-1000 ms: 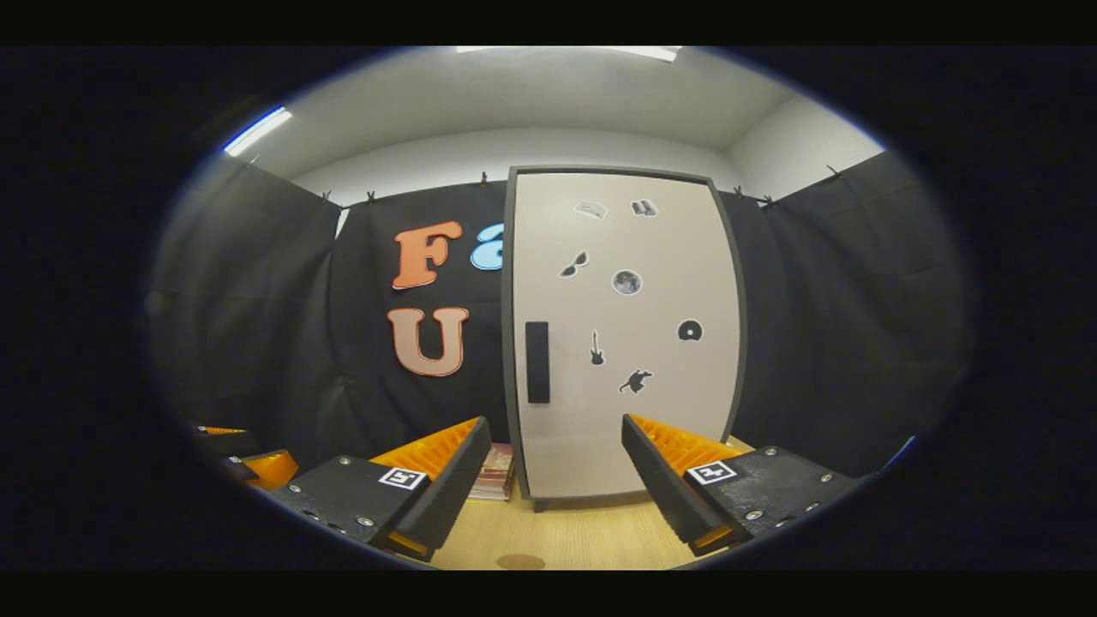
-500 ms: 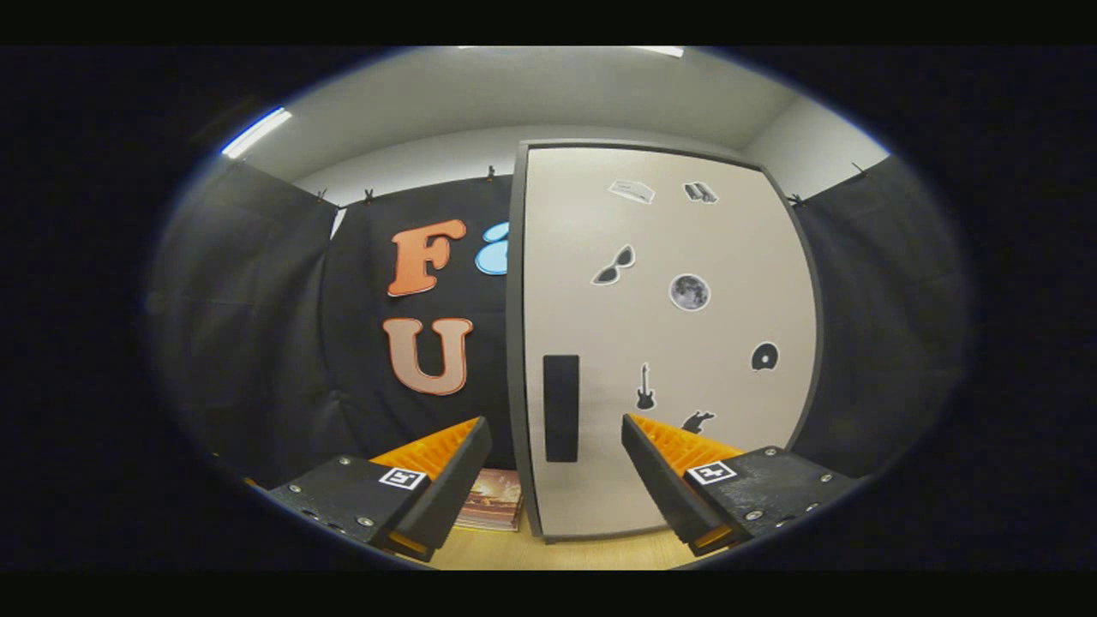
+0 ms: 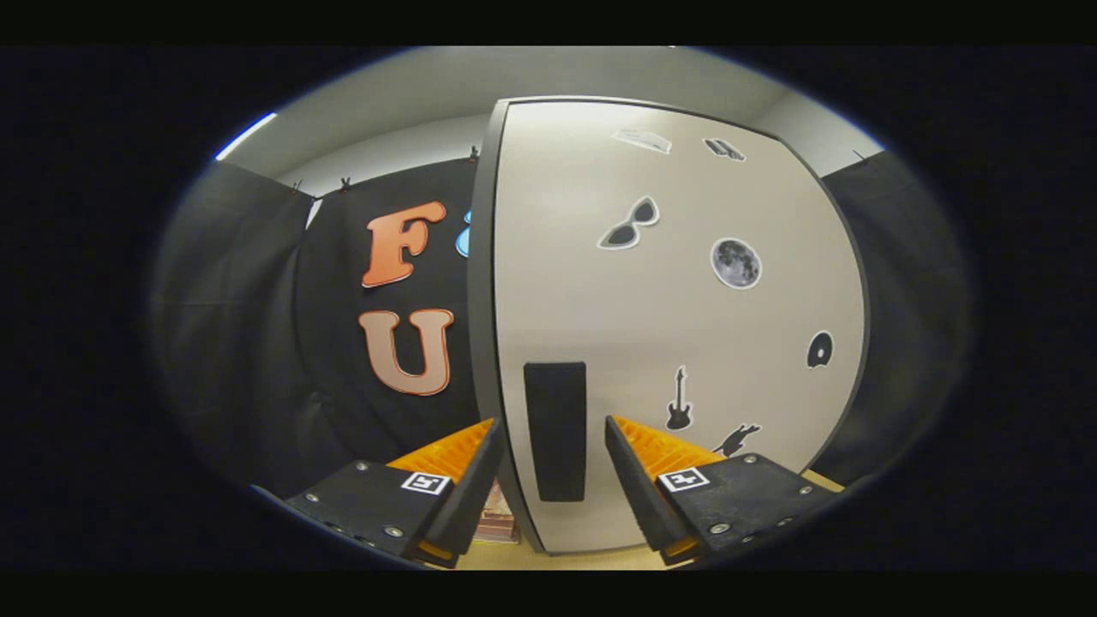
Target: Open the cabinet door with the right hand, grasp the bottle in the cabinet with the left hand and place it on the coaster, then close the cabinet door with the right hand.
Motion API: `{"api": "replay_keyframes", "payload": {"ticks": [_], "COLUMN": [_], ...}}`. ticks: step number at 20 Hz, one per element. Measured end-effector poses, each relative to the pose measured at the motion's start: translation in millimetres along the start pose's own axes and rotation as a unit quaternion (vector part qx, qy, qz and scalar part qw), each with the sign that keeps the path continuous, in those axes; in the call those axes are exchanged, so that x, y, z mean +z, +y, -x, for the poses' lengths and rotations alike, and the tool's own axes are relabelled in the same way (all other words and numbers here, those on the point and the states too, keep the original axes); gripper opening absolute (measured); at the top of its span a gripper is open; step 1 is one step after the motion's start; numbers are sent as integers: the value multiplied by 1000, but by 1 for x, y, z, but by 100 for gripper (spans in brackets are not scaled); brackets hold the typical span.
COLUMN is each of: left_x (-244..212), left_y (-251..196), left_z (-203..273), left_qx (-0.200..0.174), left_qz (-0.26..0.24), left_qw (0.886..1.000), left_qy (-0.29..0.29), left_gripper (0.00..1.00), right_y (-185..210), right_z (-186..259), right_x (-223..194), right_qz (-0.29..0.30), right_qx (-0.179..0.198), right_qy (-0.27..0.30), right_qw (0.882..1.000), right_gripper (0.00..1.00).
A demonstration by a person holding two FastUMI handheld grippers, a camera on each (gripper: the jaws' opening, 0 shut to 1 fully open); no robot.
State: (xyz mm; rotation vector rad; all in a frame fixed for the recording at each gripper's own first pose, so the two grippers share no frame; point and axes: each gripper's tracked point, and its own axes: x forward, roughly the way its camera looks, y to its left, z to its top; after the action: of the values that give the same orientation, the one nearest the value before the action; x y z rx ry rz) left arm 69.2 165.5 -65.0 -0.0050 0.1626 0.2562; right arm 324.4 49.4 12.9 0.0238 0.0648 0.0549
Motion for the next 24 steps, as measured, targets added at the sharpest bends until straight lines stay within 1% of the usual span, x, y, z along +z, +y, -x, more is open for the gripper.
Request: {"api": "replay_keyframes", "payload": {"ticks": [1,2,3,4,10,11,13,14,16,17,20,21,23,24], "left_x": [-2,-3,-4,-5,-5,-5,-4,-4,-4,-5,-7,-8,-8,-7], "left_y": [3,6,8,9,2,0,-4,-7,-12,-16,-27,-32,-44,-49], "left_z": [-1,-2,-1,0,10,12,21,23,29,36,49,54,62,67], "left_qx": [1,3,5,5,-2,-4,-7,-9,-13,-15,-21,-23,-30,-32], "left_qz": [-1,-2,-2,-3,-2,-2,-3,-4,-7,-8,-15,-16,-20,-22], "left_qw": [1000,1000,1000,1000,1000,1000,1000,1000,1000,1000,1000,1000,999,999], "left_qy": [1,2,2,3,2,0,-4,-4,-4,-4,-6,-6,-7,-8], "left_gripper": [98,98,98,98,98,99,98,98,97,98,98,98,98,98], "right_y": [-3,0,0,0,0,-1,-1,-2,-2,-1,-7,-11,-20,-25], "right_z": [-4,-4,-5,-5,3,5,11,15,27,34,57,65,81,88], "right_x": [-2,-3,-3,-4,-3,-3,-2,-2,4,7,2,1,2,2], "right_qz": [1,-2,-6,-6,-8,-10,-16,-18,-19,-22,-27,-27,-30,-32], "right_qx": [-6,-3,-5,-5,2,3,4,4,6,8,10,7,11,11], "right_qy": [1,3,3,3,12,13,13,13,13,13,12,10,1,-1], "right_qw": [1000,1000,1000,1000,1000,1000,1000,1000,1000,1000,1000,1000,999,999], "right_gripper": [64,57,42,37,31,31,24,28,29,24,24,20,20,23]}}
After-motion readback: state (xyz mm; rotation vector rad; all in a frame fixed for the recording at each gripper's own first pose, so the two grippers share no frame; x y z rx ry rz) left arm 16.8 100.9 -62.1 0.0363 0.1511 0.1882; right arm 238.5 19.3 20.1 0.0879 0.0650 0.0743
